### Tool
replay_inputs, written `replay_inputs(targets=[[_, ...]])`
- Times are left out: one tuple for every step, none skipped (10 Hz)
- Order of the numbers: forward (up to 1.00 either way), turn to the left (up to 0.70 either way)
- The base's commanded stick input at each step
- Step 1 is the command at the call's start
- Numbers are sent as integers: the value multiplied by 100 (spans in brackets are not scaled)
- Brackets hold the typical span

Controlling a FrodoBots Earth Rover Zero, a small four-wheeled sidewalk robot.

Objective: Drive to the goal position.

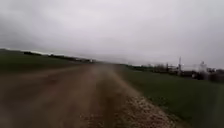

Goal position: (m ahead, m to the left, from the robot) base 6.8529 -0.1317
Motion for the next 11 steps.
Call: replay_inputs(targets=[[85, 0], [85, 0], [85, 0], [85, 0], [85, 2], [85, 29], [85, 18], [85, 11], [85, 6], [85, 1], [85, 0]])
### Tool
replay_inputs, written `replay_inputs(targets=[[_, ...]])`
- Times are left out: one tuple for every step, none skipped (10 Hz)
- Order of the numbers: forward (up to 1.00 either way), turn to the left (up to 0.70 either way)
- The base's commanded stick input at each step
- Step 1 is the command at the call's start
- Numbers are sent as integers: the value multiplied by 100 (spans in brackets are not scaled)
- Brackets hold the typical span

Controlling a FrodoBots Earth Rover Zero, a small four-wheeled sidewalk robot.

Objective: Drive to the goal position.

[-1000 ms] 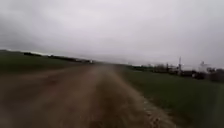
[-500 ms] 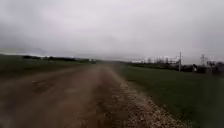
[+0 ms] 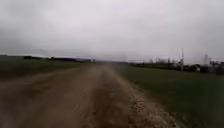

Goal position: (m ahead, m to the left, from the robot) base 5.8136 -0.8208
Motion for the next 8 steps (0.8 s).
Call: replay_inputs(targets=[[85, 0], [85, 0], [85, 0], [85, 0], [85, 0], [85, 0], [85, 0], [85, 0]])
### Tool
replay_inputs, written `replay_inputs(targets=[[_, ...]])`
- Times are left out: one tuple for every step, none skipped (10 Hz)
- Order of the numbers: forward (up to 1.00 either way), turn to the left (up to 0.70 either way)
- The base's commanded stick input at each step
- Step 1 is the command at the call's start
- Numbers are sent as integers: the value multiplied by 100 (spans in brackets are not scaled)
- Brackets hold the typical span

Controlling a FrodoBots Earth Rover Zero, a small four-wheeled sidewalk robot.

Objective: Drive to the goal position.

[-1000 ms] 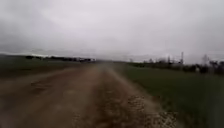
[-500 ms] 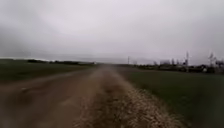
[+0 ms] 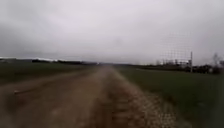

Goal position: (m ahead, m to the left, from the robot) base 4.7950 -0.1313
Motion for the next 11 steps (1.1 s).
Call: replay_inputs(targets=[[85, 0], [85, 0], [85, 0], [85, 0], [85, 0], [85, 0], [85, 0], [85, 0], [85, 0], [85, 0], [85, 0]])
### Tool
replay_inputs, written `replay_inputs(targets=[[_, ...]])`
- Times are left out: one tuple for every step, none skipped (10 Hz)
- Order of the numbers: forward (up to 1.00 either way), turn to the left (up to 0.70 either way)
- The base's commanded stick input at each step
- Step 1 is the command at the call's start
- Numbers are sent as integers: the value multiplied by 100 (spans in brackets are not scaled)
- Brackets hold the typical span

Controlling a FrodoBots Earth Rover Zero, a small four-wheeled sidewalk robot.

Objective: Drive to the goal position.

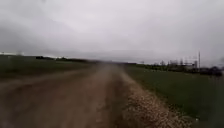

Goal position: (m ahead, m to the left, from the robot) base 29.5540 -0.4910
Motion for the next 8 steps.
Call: replay_inputs(targets=[[85, 0], [85, 0], [85, 0], [85, 0], [85, 0], [85, 0], [85, 0], [85, 0]])
